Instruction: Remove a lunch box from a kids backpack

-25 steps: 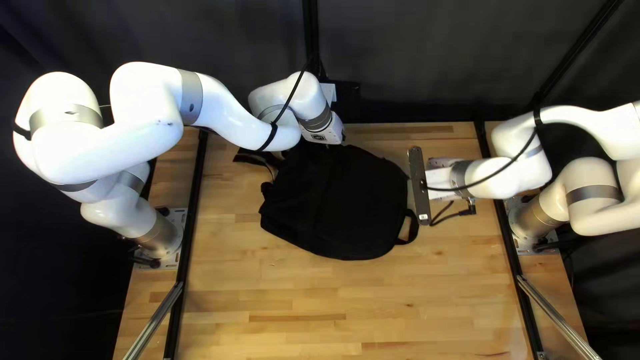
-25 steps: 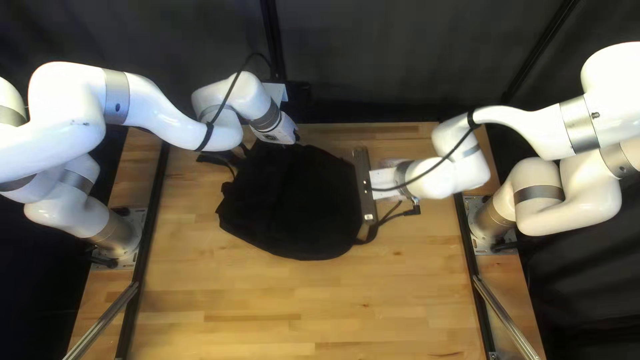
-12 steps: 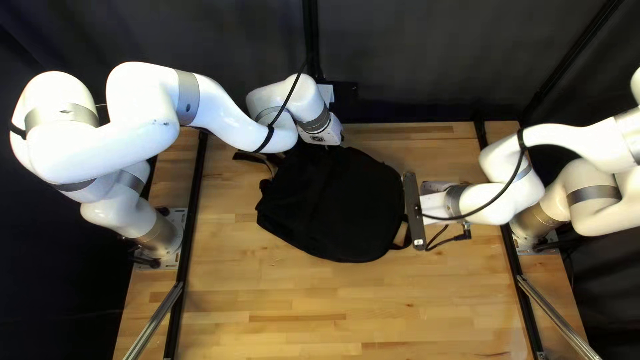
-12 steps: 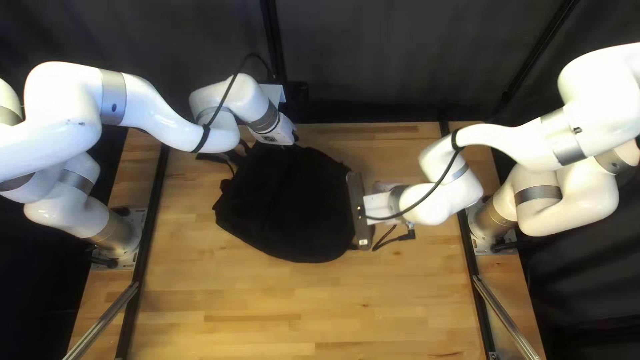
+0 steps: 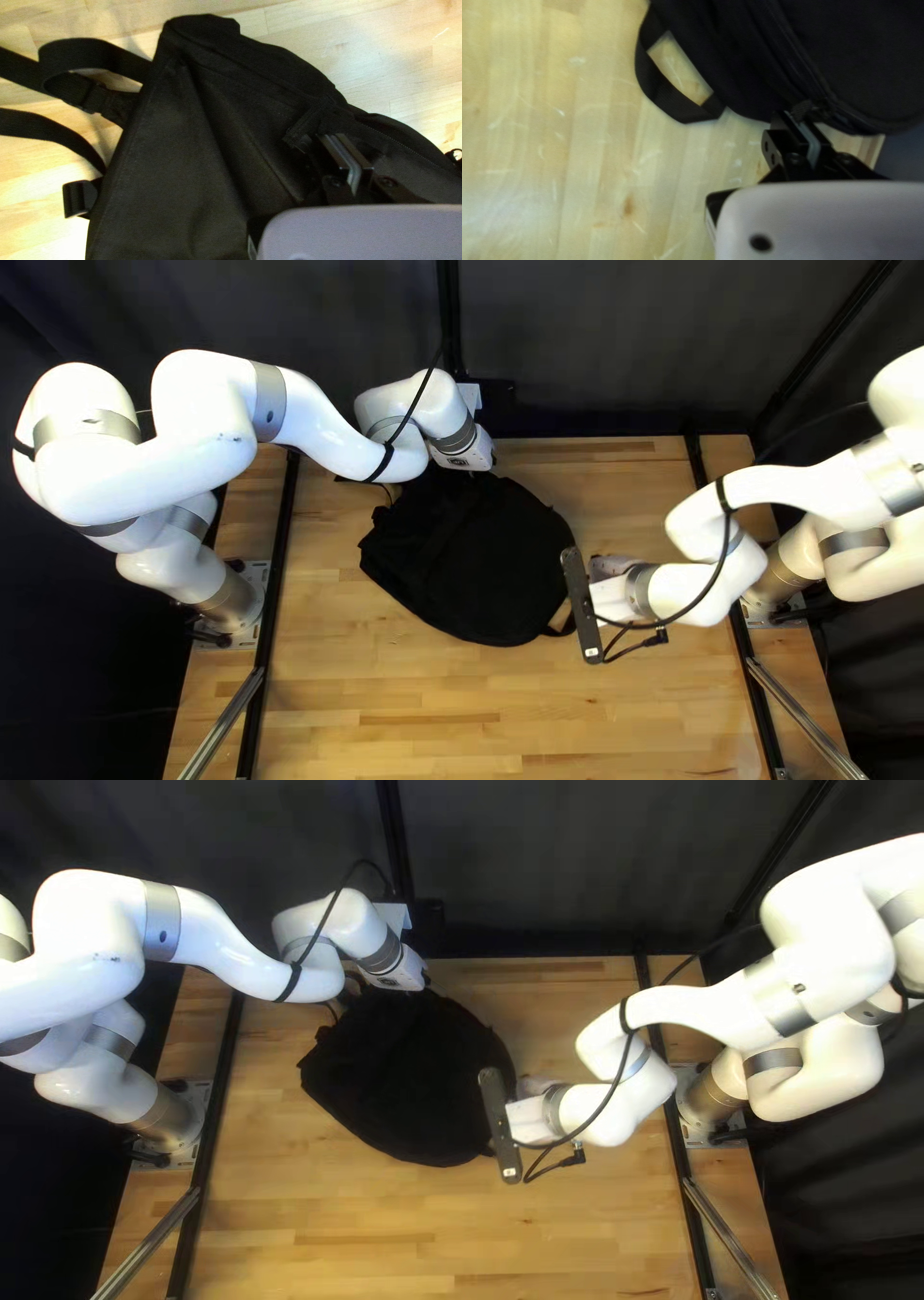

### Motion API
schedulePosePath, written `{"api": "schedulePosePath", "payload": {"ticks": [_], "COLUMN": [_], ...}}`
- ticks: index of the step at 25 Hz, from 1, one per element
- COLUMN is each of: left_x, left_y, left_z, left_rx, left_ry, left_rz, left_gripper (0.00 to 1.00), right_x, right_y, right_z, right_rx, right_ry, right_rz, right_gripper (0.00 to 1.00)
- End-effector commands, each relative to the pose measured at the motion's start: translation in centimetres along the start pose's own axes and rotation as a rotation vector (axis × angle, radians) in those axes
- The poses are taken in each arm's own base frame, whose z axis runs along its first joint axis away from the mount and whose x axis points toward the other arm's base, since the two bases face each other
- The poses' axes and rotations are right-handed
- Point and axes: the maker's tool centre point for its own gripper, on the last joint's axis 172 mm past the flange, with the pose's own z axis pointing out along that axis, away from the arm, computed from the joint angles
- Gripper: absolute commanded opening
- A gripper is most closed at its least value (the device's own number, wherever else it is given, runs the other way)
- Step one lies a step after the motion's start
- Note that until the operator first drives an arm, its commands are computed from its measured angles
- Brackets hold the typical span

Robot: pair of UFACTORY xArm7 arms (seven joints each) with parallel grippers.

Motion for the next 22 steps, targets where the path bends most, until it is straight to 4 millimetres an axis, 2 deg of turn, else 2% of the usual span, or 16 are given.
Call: {"api": "schedulePosePath", "payload": {"ticks": [1, 3, 6, 7, 8, 9, 13, 16, 18, 22], "left_x": [0.0, -0.1, -0.2, -0.4, -0.7, -0.9, -2.0, -2.6, -2.7, -2.8], "left_y": [0.1, 0.2, 0.1, 0.1, 0.2, 0.3, 1.2, 2.1, 2.6, 3.2], "left_z": [-0.1, -0.1, -0.1, -0.3, -0.6, -0.9, -2.9, -4.1, -4.0, -2.0], "left_rx": [0.000, -0.001, -0.008, -0.012, -0.015, -0.017, -0.015, -0.012, -0.013, -0.022], "left_ry": [0.001, 0.002, 0.003, 0.005, 0.007, 0.010, 0.026, 0.036, 0.037, 0.022], "left_rz": [0.000, 0.000, 0.005, 0.010, 0.016, 0.021, 0.044, 0.062, 0.073, 0.092], "left_gripper": [0.00, 0.00, 0.00, 0.33, 0.94, 1.00, 1.00, 1.00, 1.00, 1.00], "right_x": [1.6, 2.5, 2.6, 2.1, 1.4, 0.8, -1.9, -3.3, -4.4, -6.9], "right_y": [-0.1, -0.1, -0.1, 0.0, 0.1, 0.1, 1.1, 2.1, 2.9, 5.1], "right_z": [-0.2, -0.3, -0.2, -0.3, -0.3, -0.4, -1.4, -1.8, -1.9, -1.8], "right_rx": [-0.001, -0.004, -0.007, -0.007, -0.007, -0.006, -0.012, -0.019, -0.024, -0.028], "right_ry": [0.016, 0.024, 0.027, 0.026, 0.023, 0.020, 0.004, -0.007, -0.019, -0.043], "right_rz": [-0.021, -0.033, -0.042, -0.041, -0.037, -0.033, -0.011, -0.002, 0.004, 0.007], "right_gripper": [0.00, 0.00, 0.00, 0.00, 0.00, 0.00, 0.00, 0.00, 0.00, 0.00]}}
